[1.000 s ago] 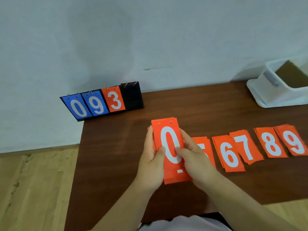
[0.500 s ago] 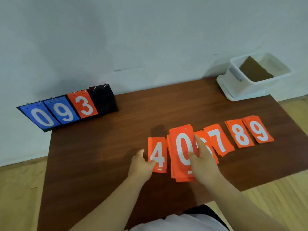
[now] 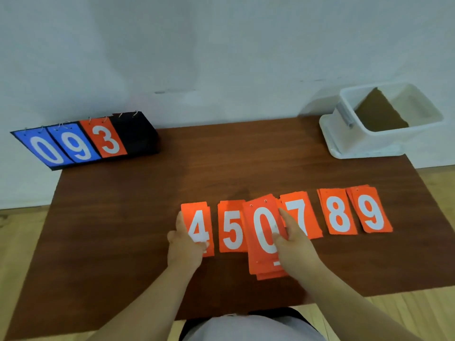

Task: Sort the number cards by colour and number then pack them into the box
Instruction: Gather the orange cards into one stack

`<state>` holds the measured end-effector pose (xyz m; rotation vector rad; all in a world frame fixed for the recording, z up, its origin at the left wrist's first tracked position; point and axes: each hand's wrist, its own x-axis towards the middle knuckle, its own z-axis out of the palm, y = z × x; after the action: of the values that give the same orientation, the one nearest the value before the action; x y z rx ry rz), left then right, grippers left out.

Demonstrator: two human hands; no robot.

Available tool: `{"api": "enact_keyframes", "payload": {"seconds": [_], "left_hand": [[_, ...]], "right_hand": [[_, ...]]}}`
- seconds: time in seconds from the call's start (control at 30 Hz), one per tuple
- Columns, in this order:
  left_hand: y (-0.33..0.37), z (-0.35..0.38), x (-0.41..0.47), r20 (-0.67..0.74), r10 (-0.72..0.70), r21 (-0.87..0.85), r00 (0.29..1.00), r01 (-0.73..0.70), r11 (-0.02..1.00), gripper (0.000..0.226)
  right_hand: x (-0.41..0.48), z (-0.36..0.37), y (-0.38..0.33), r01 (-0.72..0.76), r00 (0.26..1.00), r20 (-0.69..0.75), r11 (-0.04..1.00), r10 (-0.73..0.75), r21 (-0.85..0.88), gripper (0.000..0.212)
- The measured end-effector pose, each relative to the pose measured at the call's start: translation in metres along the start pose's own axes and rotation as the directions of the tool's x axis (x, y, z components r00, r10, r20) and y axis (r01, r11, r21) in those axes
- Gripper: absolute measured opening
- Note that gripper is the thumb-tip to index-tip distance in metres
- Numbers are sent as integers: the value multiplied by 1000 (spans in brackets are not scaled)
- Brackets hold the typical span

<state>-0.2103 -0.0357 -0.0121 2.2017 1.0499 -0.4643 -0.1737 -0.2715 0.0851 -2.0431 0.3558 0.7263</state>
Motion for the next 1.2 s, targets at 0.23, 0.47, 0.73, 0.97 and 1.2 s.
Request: {"api": "enact_keyframes", "payload": {"seconds": [0.23,0.47,0.73,0.97,1.2], "left_hand": [[-1,14,-44,-119,88,-118,989,-102,988,95],[20,-3,-102,-155,-14,-540,988,-73,838,83],[38,-52,-117,-89,117,-700,989,-145,700,67],[56,-102,-111,-106,384,-781,917,-316,538,53],[47,-116,-95,8,516,-748,856,-338,571,57]], "right_hand": [[20,-24,9,40,993,113,998,-33,-53,58],[20,-20,-2,-129,968,240,964,71,234,48],[-1,-12,-55,-228,930,365,727,-33,648,32],[-28,20,-95,69,948,205,784,-244,617,34],[-38,66,-96,276,950,28,882,-310,381,47]]}}
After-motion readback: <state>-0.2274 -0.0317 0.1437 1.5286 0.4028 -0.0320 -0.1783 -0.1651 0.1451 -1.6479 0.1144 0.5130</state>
